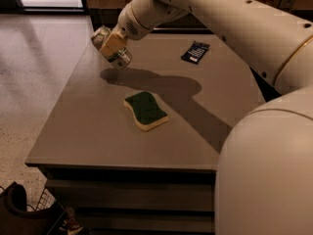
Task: Knock 7up can over
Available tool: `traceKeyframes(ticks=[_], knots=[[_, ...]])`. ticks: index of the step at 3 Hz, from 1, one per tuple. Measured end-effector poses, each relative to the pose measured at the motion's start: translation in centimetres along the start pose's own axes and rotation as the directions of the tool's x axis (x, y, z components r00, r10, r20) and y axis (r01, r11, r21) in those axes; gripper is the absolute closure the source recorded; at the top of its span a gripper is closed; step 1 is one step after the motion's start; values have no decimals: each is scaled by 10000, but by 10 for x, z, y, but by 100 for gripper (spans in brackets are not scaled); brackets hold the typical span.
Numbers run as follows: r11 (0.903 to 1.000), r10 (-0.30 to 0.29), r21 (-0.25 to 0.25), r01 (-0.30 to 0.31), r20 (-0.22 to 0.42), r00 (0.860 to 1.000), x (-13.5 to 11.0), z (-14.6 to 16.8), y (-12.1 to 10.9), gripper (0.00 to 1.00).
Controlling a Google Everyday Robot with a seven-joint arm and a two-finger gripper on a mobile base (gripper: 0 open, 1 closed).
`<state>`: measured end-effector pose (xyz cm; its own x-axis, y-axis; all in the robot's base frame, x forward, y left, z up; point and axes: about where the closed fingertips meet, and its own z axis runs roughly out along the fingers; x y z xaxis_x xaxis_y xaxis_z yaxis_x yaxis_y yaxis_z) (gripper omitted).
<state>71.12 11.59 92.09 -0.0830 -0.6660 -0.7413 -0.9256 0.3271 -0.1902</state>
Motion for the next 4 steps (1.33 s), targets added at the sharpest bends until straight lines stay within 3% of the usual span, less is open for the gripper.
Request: traceKeyframes(ticks=[1,2,3,4], knots=[[9989,-381,206,422,-1709,9845,4,10,2,100],[9972,-618,224,708,-2798,9581,9,21,4,100],[9967,-682,184,790,-3369,9391,16,33,4,100],[9969,-712,66,788,-3588,9307,22,47,6,100]])
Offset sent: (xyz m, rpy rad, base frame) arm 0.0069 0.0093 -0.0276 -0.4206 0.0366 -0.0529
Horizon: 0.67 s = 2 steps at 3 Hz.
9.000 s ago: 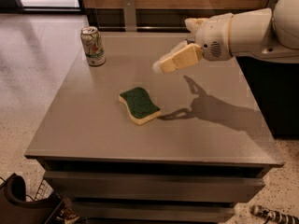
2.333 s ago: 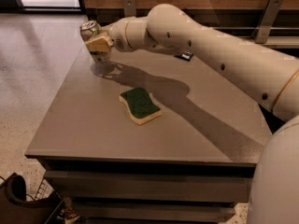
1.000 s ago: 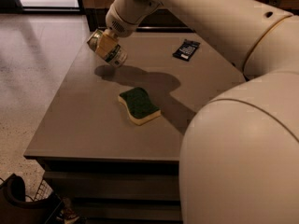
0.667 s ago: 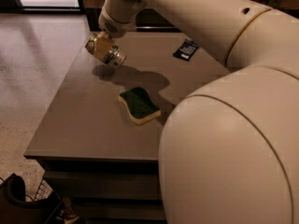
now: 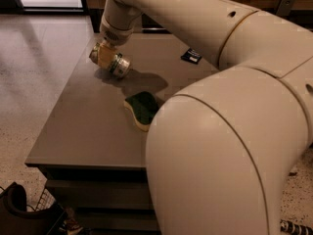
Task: Knock 7up can over
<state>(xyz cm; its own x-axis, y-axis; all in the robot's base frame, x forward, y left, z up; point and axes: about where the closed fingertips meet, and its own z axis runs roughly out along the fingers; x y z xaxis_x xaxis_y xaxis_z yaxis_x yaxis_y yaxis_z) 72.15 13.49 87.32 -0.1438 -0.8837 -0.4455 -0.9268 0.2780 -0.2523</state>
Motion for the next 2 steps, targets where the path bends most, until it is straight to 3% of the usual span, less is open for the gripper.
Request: traceKeyframes(ticks=[1,2], knots=[[9997,-52,-230,56,163,9999,-7,18,5,100],[9978,-95,-643,149,828,9965,-26,42,15,98]])
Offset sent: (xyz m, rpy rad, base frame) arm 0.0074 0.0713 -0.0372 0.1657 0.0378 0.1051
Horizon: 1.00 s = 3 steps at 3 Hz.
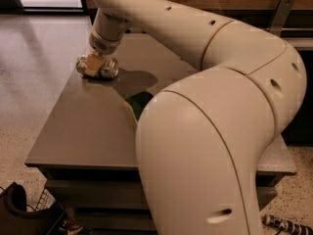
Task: Knock 7up can over
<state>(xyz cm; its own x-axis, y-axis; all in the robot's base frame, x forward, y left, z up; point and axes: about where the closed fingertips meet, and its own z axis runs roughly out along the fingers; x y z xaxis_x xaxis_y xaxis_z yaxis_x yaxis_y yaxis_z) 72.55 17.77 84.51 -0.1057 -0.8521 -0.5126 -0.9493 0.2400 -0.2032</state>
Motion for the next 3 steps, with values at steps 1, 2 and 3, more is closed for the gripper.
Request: traceKeyframes(ticks=[1,2,3], knots=[[10000,-7,-10,7,-81,10000,2,1,1,67],[10000,-14,-41,14,-93,10000,2,3,2,44],[10000,-21,-74,20,-113,9999,2,5,3,20]])
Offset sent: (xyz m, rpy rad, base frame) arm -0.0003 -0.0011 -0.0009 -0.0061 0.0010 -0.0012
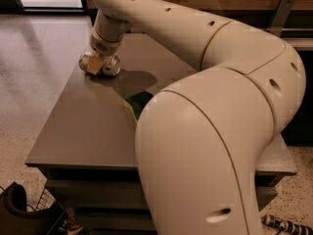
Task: Knock 7up can over
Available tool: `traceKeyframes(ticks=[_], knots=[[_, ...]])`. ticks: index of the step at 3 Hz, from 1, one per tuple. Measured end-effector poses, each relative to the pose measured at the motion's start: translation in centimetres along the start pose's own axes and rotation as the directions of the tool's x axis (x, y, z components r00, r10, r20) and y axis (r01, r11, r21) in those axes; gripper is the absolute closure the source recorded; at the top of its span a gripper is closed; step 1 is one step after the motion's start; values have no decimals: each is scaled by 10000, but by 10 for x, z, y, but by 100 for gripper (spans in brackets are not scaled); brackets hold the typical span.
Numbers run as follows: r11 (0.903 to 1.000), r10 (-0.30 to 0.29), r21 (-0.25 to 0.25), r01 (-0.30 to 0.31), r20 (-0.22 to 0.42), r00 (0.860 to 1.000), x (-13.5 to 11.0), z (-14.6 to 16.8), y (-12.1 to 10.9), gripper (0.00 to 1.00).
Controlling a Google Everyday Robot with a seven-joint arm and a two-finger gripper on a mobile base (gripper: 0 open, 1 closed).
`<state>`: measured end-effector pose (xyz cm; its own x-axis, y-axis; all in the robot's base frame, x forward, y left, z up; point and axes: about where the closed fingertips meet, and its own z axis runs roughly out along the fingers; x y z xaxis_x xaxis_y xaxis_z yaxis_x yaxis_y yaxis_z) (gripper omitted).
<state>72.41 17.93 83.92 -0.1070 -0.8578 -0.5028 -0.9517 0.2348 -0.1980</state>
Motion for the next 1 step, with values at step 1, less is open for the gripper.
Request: traceKeyframes(ticks=[1], knots=[[10000,-7,-31,7,-18,10000,0,2,1,0]])
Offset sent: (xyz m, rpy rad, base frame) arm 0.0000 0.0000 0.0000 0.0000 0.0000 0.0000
